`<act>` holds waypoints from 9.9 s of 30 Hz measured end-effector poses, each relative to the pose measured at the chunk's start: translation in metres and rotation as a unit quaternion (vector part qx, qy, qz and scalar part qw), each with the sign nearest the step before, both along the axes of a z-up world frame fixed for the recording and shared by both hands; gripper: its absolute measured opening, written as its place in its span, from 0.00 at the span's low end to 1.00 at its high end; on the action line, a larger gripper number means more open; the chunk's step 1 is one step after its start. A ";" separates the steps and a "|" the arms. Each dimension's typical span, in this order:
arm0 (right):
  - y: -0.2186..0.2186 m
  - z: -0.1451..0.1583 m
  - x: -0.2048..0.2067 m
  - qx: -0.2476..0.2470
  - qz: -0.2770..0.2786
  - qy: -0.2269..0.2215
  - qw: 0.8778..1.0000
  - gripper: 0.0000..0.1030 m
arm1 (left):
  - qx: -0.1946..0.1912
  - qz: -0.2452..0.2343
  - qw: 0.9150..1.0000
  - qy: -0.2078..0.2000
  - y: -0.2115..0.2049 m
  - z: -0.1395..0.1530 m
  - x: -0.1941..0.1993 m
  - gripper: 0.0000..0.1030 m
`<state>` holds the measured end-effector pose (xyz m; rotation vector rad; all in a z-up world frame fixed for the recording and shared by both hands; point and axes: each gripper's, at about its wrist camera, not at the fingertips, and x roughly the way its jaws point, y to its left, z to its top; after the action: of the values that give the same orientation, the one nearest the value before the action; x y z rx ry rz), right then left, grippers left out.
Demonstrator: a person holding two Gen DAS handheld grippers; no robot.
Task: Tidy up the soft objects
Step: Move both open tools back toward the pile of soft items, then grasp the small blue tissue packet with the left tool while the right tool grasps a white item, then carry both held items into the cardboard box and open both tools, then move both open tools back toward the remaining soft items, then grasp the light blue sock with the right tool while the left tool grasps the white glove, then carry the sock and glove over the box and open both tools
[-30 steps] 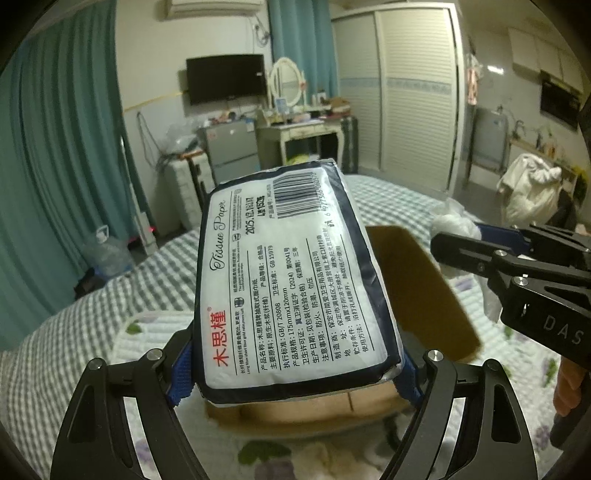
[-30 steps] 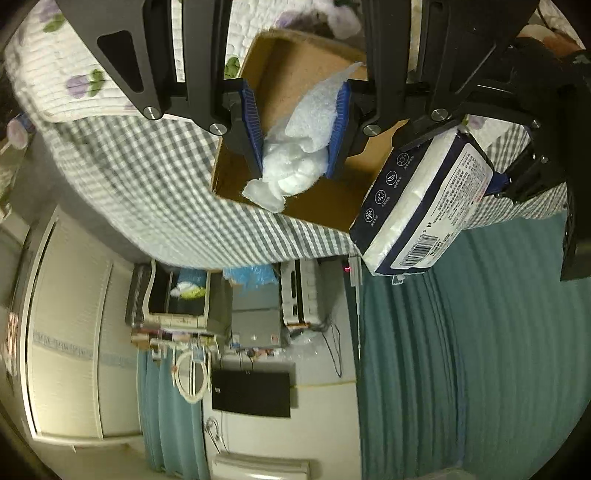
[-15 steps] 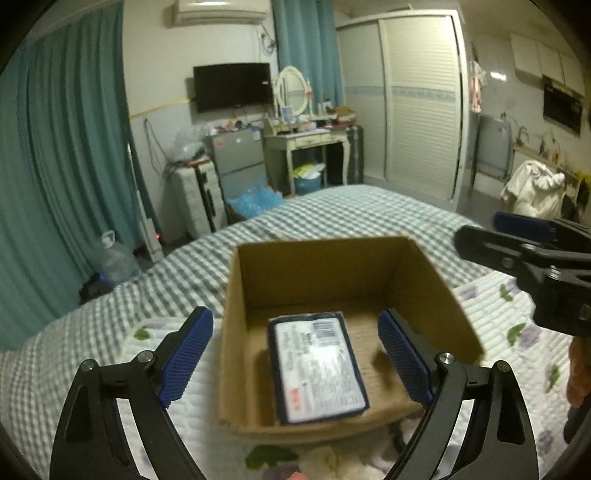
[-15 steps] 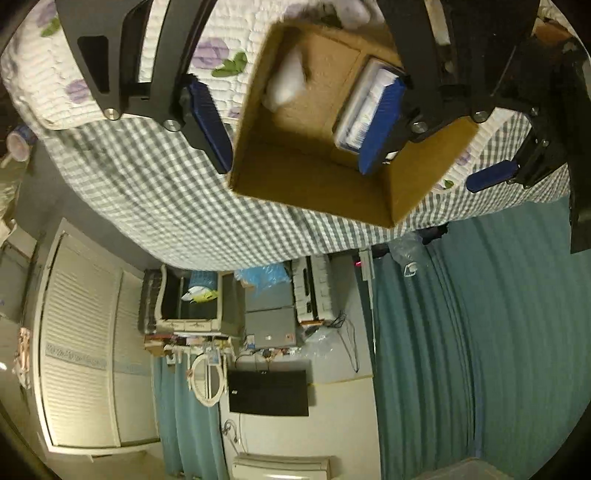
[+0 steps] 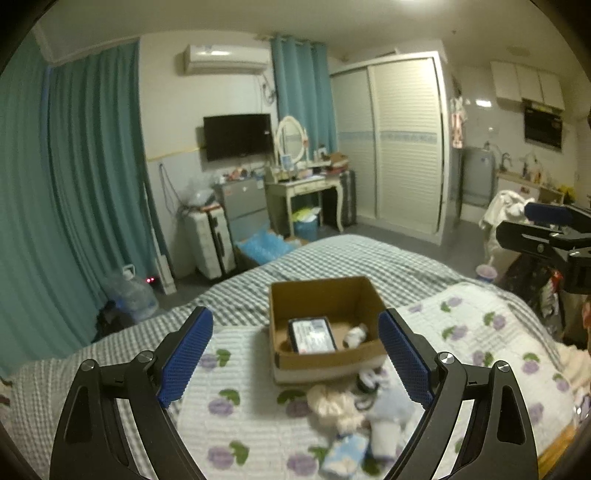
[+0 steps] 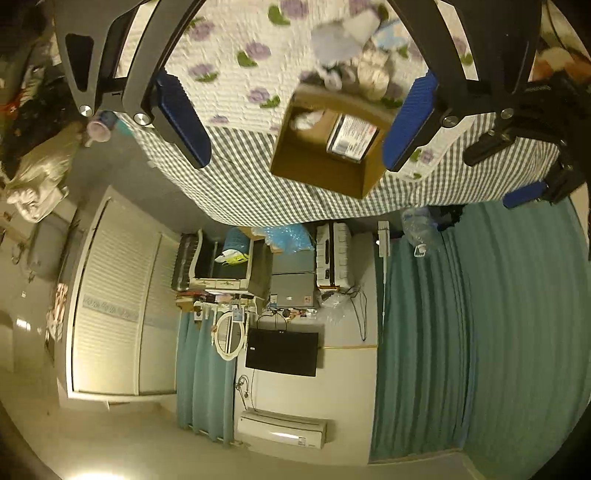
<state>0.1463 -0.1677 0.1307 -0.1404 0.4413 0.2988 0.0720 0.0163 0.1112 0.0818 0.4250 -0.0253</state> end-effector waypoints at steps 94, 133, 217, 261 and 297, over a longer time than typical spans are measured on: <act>0.004 -0.175 -0.071 0.078 0.026 0.047 0.996 0.23 | -0.063 -0.047 0.991 0.113 -0.025 -0.147 -0.033 0.47; 0.027 -0.198 0.258 0.089 0.026 0.106 0.990 0.64 | 0.016 -0.003 0.996 0.090 -0.041 -0.168 0.234 0.82; -0.034 -0.285 0.062 0.051 -0.066 0.160 0.984 0.62 | -0.075 -0.035 0.976 0.202 -0.039 -0.274 0.090 0.57; 0.031 -0.070 0.125 0.009 0.044 -0.022 0.999 0.61 | -0.008 -0.019 0.999 0.028 -0.021 -0.072 0.163 0.56; -0.014 -0.058 0.133 0.029 0.018 -0.025 0.999 0.93 | 0.026 0.039 0.999 -0.006 -0.019 -0.027 0.138 0.90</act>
<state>0.2796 -0.1815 0.0726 -0.0989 0.3808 0.3435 0.2097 -0.0032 0.0837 0.1164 0.4159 0.0628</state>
